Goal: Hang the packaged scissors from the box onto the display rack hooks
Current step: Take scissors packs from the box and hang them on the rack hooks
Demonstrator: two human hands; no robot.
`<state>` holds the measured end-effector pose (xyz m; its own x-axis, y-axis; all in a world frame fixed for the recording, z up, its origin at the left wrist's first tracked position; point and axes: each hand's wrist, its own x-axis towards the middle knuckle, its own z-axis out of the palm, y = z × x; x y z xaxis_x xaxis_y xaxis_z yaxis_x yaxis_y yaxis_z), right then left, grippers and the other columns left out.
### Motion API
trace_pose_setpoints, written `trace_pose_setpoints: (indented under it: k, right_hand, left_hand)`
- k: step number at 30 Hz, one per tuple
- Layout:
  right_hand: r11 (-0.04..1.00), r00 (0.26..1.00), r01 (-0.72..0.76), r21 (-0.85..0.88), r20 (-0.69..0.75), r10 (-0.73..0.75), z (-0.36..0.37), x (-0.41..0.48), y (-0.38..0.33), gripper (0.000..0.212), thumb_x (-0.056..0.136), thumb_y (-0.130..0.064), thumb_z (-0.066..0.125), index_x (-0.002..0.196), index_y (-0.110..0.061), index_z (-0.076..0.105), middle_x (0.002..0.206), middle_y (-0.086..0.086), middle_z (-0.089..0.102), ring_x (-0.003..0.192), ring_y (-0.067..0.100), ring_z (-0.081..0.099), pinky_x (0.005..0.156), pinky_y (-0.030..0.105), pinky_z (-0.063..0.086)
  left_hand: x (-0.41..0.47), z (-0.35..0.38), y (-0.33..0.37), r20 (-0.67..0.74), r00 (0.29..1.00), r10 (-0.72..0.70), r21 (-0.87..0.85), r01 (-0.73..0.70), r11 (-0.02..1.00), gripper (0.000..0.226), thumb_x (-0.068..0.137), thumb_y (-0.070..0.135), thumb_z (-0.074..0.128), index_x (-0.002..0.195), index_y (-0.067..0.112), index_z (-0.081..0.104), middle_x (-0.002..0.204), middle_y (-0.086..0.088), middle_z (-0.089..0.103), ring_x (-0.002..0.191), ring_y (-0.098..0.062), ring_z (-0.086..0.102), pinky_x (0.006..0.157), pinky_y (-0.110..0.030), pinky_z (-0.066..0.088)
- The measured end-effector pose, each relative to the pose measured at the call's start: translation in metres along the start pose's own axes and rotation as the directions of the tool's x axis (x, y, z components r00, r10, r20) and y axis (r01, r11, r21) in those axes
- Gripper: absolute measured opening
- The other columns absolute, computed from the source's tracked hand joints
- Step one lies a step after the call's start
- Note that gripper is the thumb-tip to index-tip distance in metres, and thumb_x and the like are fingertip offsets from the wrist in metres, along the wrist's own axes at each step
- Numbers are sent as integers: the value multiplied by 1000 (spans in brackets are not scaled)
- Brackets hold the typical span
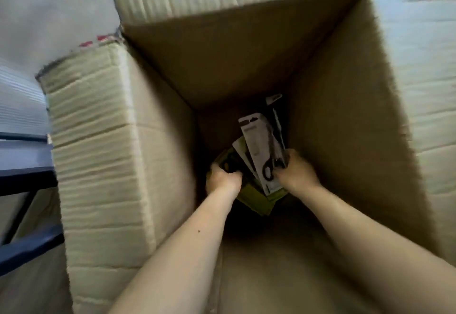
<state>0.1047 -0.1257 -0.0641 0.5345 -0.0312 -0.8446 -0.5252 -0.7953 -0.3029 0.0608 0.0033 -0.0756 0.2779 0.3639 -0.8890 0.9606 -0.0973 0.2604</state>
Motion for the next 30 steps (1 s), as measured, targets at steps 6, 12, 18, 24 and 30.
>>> trace_pose_setpoints:
  k: [6, 12, 18, 24, 30]
  right_hand:
    - [1000, 1000, -17, -24, -3, 16, 35, 67, 29, 63, 90, -22, 55, 144, -13, 23, 143, 15, 37, 126, 33, 42, 98, 35, 40]
    - [984, 997, -63, -164, -44, 57, 56, 101, 35, 97, 74, -38, 74, 144, -17, 10, 143, 17, 15, 127, 40, 33, 99, 43, 39]
    - [923, 992, 0, -385, -120, -50, 65, 102, 40, 84, 82, -29, 67, 140, -14, 8, 142, 19, 12, 112, 43, 48, 88, 43, 47]
    - [937, 994, 13, -348, -96, -50, 39, 84, 29, 50, 97, -34, 39, 136, -4, 28, 137, 23, 34, 117, 42, 46, 90, 40, 41]
    - [985, 995, 13, -171, 96, 4, 26, 40, 19, 38, 98, -29, 38, 131, -10, 42, 130, 15, 51, 113, 31, 53, 89, 35, 47]
  left_hand:
    - [69, 41, -24, -42, 996, -84, -136, 77, 988, 70, 88, 27, 59, 146, 19, 20, 148, -12, 30, 130, -33, 38, 103, -37, 41]
    - [92, 66, -30, -203, 973, -111, -181, 74, 981, 80, 83, 21, 65, 146, 25, 16, 153, -10, 4, 139, -37, 10, 110, -42, 24]
    - [94, 66, -32, -296, 953, -59, -137, 18, 990, 59, 81, 23, 66, 132, 19, 38, 145, -12, 18, 133, -34, 17, 102, -38, 30]
    - [75, 51, -22, -311, 932, 188, 161, -144, 976, 44, 89, 29, 57, 129, 13, 47, 138, -10, 41, 127, -32, 35, 94, -37, 39]
    - [39, 39, -12, -120, 976, 183, 387, -124, 914, 39, 94, 28, 48, 132, 19, 44, 133, -11, 47, 121, -30, 46, 87, -39, 45]
